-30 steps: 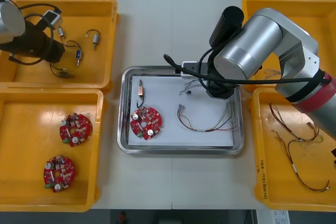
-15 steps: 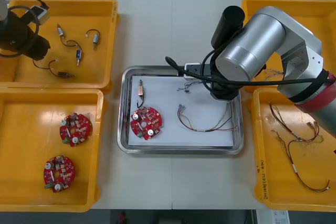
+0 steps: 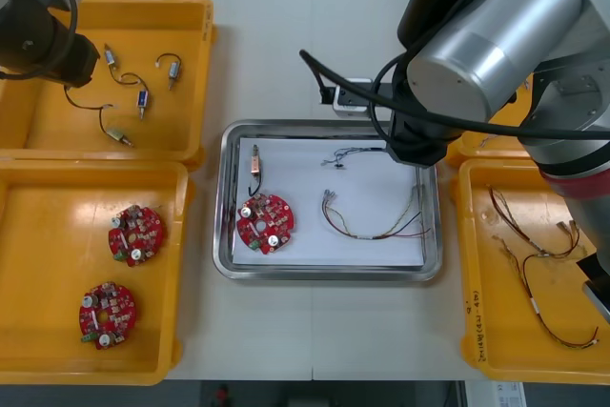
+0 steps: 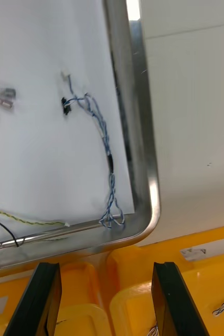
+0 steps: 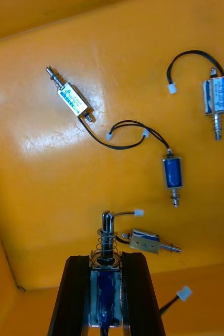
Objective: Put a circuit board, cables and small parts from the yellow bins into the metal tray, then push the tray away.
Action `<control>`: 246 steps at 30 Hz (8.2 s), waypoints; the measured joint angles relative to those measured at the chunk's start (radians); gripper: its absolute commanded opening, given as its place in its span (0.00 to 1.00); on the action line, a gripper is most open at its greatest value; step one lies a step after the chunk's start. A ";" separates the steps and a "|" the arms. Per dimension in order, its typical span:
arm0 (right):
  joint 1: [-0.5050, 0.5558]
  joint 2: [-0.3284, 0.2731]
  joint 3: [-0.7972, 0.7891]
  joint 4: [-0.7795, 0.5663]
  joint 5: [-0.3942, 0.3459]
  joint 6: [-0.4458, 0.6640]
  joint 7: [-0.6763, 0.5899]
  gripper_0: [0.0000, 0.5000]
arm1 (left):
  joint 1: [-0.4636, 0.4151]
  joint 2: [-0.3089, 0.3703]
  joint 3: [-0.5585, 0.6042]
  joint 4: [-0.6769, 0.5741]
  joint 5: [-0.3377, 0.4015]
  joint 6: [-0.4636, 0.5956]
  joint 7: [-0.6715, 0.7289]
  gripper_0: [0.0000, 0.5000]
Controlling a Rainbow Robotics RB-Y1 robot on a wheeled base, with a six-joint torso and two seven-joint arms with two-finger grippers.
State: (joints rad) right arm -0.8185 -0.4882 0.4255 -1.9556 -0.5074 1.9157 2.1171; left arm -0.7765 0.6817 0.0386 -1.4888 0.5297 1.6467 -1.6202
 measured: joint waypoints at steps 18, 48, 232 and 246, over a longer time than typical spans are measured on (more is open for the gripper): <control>0.182 0.007 -0.471 -0.164 -0.089 0.001 -0.030 1.00 | 0.060 -0.125 -0.084 -0.396 -0.005 0.246 0.193 0.00; 0.603 -0.051 -0.857 -0.187 -0.095 0.001 -0.193 1.00 | -0.010 -0.293 -0.475 -0.337 -0.005 0.143 0.611 0.00; -0.144 0.027 0.708 0.203 0.106 -0.368 -0.366 0.00 | 0.626 0.100 0.302 -0.729 0.399 0.267 0.505 1.00; -0.275 0.039 0.708 0.340 0.084 -0.434 -0.366 0.00 | 0.626 0.100 0.302 -0.730 0.399 0.267 0.505 1.00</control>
State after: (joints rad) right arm -1.0933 -0.4495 1.1339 -1.6157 -0.4230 1.4819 1.7510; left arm -0.1502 0.7814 0.3401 -2.2184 0.9286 1.9140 -1.1147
